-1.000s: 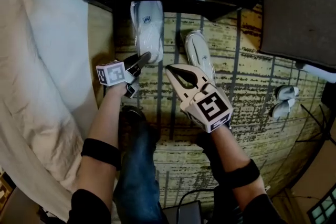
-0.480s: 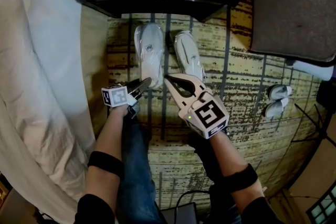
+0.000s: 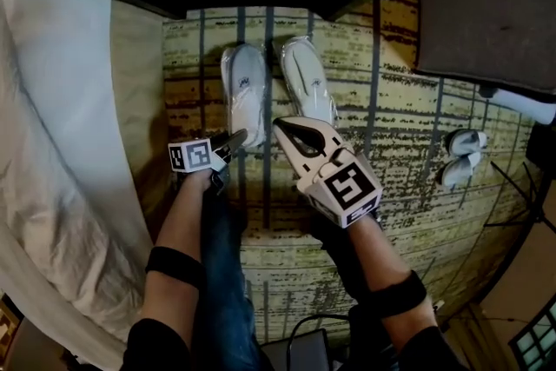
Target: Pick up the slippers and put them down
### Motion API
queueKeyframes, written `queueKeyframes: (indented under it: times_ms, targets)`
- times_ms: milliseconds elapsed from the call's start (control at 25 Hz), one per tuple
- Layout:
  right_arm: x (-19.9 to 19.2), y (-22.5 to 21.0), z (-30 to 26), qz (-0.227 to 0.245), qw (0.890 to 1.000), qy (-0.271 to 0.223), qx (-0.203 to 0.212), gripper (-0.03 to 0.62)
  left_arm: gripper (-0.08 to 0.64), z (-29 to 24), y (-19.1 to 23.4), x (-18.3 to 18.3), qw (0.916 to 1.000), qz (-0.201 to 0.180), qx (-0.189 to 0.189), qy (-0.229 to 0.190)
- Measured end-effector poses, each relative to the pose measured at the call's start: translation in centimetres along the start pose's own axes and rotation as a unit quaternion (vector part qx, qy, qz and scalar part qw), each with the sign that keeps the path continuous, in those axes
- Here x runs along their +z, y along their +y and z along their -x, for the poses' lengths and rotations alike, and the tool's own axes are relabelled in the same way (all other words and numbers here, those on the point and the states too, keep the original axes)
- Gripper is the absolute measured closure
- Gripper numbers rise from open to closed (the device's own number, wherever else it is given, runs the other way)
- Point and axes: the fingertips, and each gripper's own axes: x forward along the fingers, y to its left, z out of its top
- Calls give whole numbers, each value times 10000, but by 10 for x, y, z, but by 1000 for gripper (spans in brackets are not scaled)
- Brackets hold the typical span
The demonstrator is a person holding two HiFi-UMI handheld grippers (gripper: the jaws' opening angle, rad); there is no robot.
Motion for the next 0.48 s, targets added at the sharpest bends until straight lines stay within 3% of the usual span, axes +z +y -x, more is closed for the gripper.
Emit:
queueKeyframes:
  times_ms: [40,80,120,160,240,480]
  targets:
    - [1,2,1,0,10000,-2,10,592,422,0,5,-3,9998,-15,196,67]
    - [3,3,3,-5,10000,-7,11,592,338,-1,9,-7,9991,-9,395,151]
    - [6,3,6,-16,10000,-16,-1,592,154,-2,12,-10,9980,39,584,221]
    - [9,3,9,-31,10000,-28,-24,592,27,-1,14,-12,9967,112,760,253]
    - [16,3,14,-69,9999,-49,-75,592,-11,4,19,-13,9936,246,1083,214]
    - [49,16,41,-59,9998,-133,-153,592,-15,36,-1,-18,9853,195,1680,238]
